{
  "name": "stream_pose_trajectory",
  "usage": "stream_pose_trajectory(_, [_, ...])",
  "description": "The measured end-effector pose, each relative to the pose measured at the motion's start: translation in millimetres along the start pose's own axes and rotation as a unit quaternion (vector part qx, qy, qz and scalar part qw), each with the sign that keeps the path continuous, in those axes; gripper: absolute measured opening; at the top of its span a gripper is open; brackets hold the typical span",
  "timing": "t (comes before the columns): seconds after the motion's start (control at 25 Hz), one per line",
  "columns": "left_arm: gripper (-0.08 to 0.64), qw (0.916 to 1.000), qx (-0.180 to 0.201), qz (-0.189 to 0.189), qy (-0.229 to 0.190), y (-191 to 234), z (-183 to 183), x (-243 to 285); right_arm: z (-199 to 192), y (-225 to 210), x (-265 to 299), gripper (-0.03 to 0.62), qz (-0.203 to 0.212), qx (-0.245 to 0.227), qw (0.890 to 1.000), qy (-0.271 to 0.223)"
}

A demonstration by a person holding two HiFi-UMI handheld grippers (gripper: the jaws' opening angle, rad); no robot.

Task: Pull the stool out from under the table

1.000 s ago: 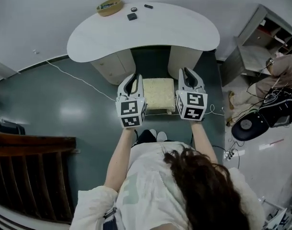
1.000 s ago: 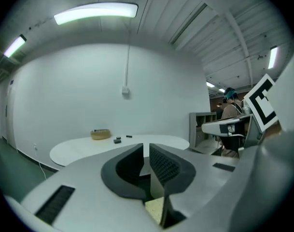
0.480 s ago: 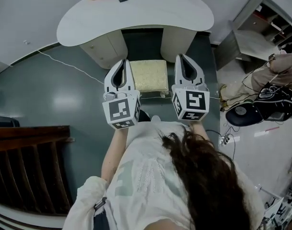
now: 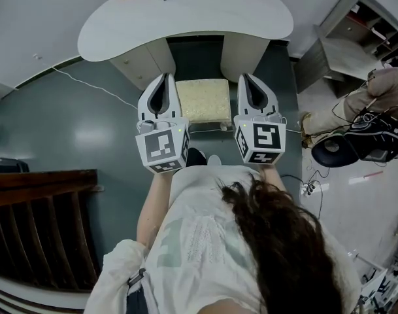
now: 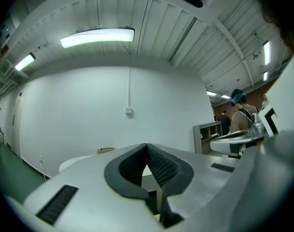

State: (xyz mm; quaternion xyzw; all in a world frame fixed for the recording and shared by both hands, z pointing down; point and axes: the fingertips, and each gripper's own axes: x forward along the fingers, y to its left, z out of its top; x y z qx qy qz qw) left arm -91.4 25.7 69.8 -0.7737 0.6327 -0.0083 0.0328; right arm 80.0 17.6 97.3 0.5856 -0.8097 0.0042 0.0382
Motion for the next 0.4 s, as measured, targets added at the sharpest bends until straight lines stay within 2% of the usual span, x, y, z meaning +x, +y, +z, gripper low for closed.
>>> stream_pose_trajectory(0.4, [0.026,0.9999,-0.008,0.000,0.011,3.6,-9.7,4.3,-5.4,1.8,5.1,0.029,0.005,-0.002,1.000,0.011])
